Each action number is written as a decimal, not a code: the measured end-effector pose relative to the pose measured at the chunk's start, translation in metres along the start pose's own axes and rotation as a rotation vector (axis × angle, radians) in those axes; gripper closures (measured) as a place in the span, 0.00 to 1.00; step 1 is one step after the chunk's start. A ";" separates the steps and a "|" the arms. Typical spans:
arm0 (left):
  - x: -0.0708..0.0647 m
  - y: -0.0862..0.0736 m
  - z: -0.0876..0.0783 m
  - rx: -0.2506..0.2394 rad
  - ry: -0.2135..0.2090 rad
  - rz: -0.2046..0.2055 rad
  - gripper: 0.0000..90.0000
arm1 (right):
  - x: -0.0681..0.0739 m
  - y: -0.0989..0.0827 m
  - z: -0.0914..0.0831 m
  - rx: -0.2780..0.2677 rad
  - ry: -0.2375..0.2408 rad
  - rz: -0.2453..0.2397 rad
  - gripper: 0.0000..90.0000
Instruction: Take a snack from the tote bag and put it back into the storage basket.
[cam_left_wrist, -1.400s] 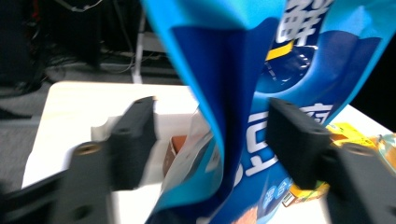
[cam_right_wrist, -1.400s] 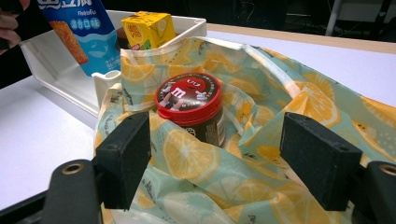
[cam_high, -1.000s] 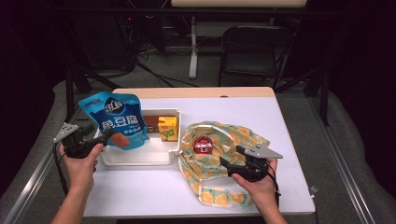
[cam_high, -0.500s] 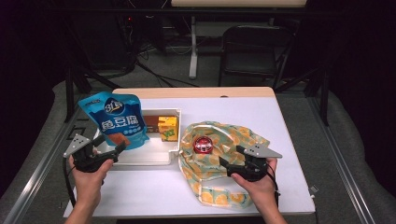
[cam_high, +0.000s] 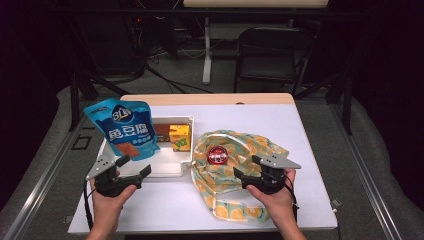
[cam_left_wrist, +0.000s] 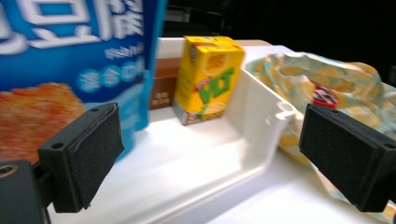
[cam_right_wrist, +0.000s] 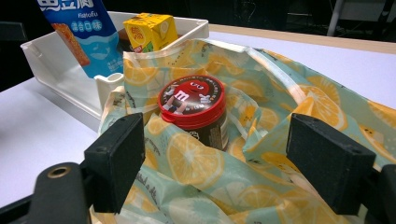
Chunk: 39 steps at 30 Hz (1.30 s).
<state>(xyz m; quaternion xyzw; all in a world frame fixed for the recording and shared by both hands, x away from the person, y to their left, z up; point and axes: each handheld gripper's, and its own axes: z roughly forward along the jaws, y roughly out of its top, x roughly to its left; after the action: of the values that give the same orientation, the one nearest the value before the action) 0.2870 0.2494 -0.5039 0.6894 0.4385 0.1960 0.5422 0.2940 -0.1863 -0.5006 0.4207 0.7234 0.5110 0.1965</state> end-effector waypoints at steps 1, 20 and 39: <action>-0.003 -0.001 0.001 0.001 -0.005 0.002 0.07 | 0.001 0.000 0.001 -0.003 0.004 0.002 0.22; -0.015 -0.007 0.007 0.034 -0.043 0.032 0.09 | 0.012 0.015 0.048 0.043 0.005 -0.020 0.28; -0.018 -0.009 0.005 0.040 -0.052 0.039 0.09 | 0.018 0.016 0.094 0.130 -0.023 -0.035 0.26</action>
<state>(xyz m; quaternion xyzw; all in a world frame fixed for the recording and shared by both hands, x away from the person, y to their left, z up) 0.2781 0.2322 -0.5102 0.7135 0.4146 0.1795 0.5355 0.3574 -0.1159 -0.5210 0.4256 0.7600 0.4546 0.1860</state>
